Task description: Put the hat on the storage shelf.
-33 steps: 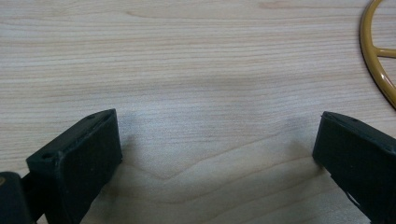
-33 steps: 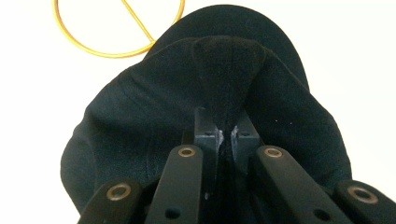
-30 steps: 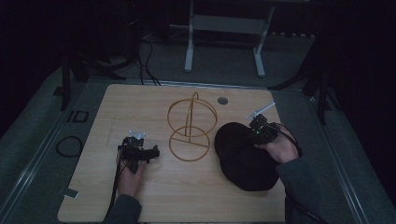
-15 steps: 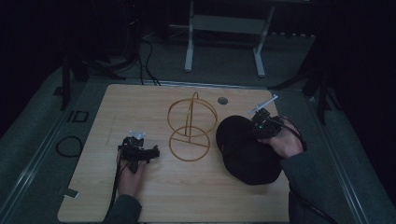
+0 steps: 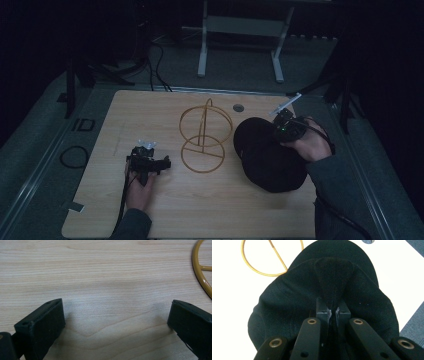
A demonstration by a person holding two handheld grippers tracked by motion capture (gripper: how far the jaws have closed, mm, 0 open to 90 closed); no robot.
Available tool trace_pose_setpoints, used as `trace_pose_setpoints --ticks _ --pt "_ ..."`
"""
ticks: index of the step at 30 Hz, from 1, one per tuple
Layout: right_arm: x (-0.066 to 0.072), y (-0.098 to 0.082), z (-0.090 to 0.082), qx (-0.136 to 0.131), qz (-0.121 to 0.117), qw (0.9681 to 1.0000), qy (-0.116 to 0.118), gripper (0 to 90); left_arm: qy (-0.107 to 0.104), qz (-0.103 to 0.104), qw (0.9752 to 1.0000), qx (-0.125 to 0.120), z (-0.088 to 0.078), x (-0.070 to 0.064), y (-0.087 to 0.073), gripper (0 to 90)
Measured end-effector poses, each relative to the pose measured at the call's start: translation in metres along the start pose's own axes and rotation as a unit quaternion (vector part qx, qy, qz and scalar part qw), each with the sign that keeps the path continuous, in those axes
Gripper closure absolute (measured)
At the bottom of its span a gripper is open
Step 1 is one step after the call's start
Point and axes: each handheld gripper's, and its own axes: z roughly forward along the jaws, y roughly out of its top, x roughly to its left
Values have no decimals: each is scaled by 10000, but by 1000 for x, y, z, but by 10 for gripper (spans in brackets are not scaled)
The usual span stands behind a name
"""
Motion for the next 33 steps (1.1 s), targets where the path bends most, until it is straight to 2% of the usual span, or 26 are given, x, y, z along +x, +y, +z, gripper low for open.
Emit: trace_pose_setpoints --ticks 8,20,26,30,33 --pt "-8 0 -9 -78 -10 9999 93 852 4 28 10000 13 0 0 0 7" --pt "-22 3 -29 -357 -156 9990 238 851 2 20 10000 13 0 0 0 7" --pt "-28 5 -31 -393 -239 9984 339 851 4 21 10000 14 0 0 0 7" --pt "-33 5 -32 -458 -217 9980 382 851 4 20 10000 15 0 0 0 7" --pt "-36 4 -34 -568 -165 9969 510 851 4 15 10000 11 0 0 0 7"
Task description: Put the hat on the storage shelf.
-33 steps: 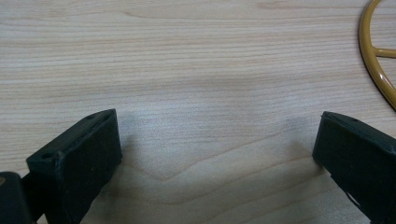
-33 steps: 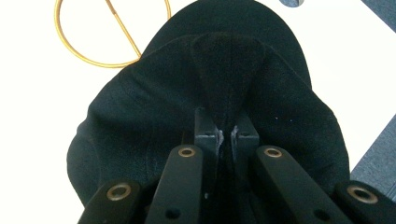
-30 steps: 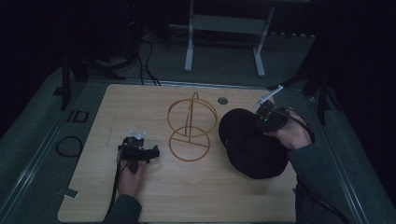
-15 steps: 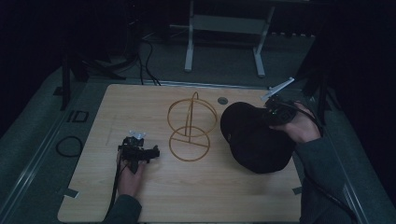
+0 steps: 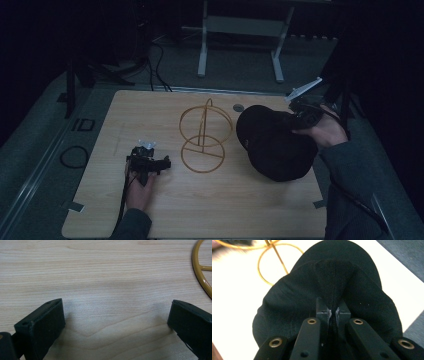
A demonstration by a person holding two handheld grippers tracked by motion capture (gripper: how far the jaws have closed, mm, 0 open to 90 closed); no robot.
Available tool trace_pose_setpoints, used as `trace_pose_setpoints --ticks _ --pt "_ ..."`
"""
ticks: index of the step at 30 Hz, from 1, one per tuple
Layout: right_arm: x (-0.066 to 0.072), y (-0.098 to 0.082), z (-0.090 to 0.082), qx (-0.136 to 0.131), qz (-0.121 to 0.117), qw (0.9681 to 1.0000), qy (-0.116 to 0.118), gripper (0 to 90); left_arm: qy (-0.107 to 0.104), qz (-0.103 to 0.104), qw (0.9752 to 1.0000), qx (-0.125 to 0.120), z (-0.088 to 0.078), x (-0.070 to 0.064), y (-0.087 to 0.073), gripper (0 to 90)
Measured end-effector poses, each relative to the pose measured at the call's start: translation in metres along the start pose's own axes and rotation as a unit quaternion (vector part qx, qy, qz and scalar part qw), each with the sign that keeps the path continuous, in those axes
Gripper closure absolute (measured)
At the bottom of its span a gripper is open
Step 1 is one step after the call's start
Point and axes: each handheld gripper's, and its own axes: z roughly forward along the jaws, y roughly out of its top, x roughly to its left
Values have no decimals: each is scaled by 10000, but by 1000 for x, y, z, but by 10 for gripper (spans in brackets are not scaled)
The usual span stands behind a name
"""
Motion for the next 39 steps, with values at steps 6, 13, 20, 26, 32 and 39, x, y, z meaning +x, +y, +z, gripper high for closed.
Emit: trace_pose_setpoints --ticks 6,13,20,26,32,39 --pt "-4 5 -8 -272 67 9995 133 851 1 1 10000 6 0 0 0 7" --pt "-4 12 -17 -326 56 9994 110 851 1 2 10000 0 0 0 0 7" --pt "-6 16 -23 -461 109 9988 159 851 1 2 10000 0 0 0 0 7" --pt "-6 20 -28 -561 76 9982 202 851 -1 0 10000 3 0 0 0 7" --pt "-4 26 -35 -660 43 9976 223 851 1 1 10000 1 0 0 0 7" --pt "0 36 -40 -764 -39 9967 259 852 1 3 10000 2 0 0 0 7"
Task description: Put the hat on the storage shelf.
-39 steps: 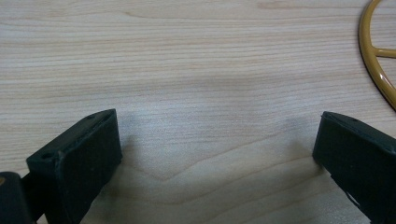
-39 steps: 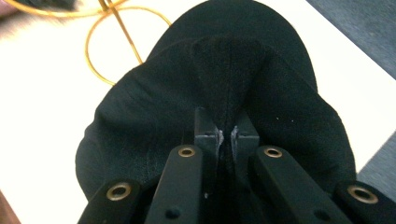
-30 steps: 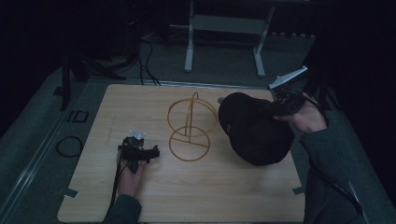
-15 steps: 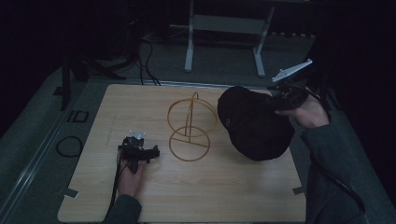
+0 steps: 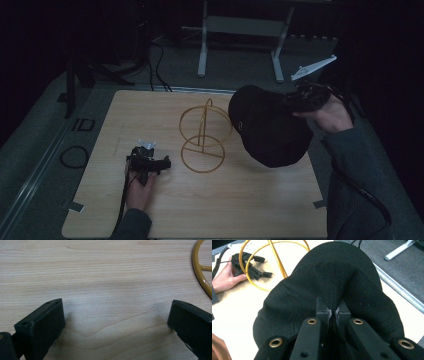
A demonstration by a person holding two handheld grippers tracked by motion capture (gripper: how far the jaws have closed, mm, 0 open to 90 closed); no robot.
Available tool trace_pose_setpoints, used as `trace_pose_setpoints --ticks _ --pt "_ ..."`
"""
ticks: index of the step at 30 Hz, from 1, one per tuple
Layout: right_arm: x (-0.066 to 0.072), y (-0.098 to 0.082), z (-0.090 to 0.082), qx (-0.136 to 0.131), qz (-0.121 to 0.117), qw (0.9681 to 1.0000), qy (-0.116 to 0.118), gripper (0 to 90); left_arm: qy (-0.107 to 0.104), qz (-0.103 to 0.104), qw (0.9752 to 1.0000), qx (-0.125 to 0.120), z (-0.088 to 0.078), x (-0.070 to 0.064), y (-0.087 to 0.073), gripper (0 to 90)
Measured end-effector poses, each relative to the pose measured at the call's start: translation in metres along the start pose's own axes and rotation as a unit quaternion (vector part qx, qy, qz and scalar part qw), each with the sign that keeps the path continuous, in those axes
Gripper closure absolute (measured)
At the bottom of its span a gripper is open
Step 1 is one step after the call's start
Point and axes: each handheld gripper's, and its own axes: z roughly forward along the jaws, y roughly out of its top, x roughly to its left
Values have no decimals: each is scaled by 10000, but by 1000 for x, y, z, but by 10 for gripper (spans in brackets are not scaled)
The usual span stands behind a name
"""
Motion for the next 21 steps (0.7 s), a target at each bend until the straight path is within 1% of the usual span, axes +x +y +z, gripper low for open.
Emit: trace_pose_setpoints --ticks 6,13,16,21 --pt "2 8 1 19 -35 10000 -14 852 -1 0 10000 0 0 0 0 7" --pt "0 15 1 -80 5 10000 13 852 -1 1 10000 1 0 0 0 7" --pt "2 18 3 -128 12 9999 17 852 -1 0 10000 0 0 0 0 7" --pt "3 22 5 -133 10 9999 6 852 -2 0 10000 0 0 0 0 7"
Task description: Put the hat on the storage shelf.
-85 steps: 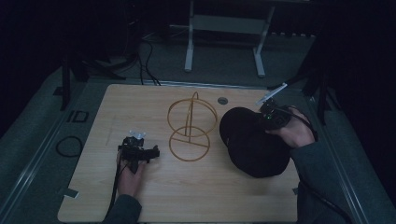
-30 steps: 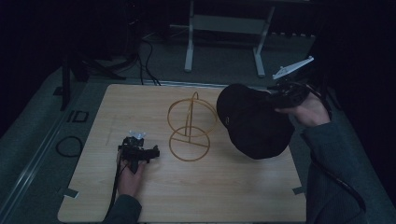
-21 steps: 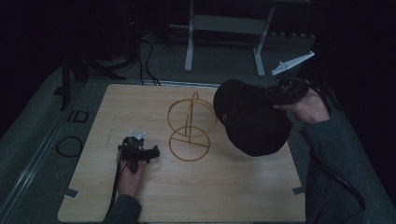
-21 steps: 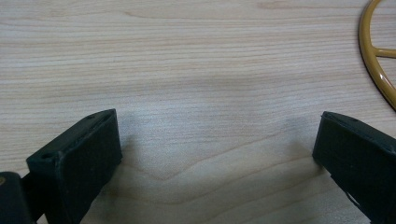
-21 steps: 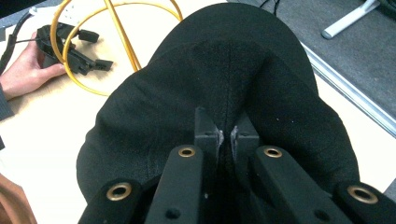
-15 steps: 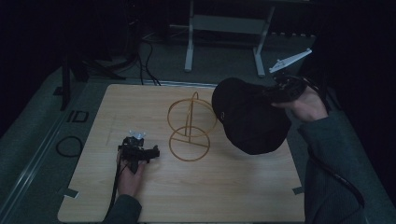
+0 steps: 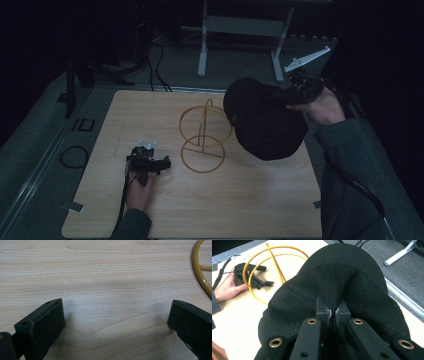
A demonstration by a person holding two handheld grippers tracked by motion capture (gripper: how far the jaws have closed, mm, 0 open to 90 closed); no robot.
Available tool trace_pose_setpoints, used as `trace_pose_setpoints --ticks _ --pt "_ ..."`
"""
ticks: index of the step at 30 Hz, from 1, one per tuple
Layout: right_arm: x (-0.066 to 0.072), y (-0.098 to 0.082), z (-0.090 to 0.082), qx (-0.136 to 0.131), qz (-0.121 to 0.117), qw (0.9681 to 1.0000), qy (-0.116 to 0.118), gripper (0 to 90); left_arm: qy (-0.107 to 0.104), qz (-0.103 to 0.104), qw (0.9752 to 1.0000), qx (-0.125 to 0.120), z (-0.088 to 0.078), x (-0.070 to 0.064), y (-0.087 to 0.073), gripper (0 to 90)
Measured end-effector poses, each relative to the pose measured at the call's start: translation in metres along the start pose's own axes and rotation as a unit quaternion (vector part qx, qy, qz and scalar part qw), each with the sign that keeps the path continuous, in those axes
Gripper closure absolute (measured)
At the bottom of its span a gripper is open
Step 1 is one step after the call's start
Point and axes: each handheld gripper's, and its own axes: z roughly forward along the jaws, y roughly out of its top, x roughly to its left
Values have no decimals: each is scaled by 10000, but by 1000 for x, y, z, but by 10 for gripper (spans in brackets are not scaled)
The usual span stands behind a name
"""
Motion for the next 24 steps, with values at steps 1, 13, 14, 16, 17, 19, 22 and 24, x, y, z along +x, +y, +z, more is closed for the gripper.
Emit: trace_pose_setpoints --ticks 1,13,14,16,17,19,22,24 --pt "0 1 0 -3 -2 10000 -3 852 2 -1 10000 0 0 0 0 7" --pt "2 10 -8 -119 -42 9999 -21 852 0 1 10000 1 0 0 0 7" --pt "3 11 -9 -126 -47 9999 -20 852 0 1 10000 1 0 0 0 7" --pt "4 13 -10 -148 -79 9999 -28 853 1 1 10000 1 0 0 0 7" --pt "4 14 -11 -159 -86 9998 -27 852 2 0 10000 0 0 0 0 7" --pt "6 17 -13 -167 -100 9998 -29 852 1 0 10000 0 0 0 0 7" --pt "8 20 -13 -203 -135 9997 -23 852 1 1 10000 0 0 0 0 7" --pt "9 22 -11 -220 -129 9997 -2 852 2 0 10000 0 0 0 0 7"
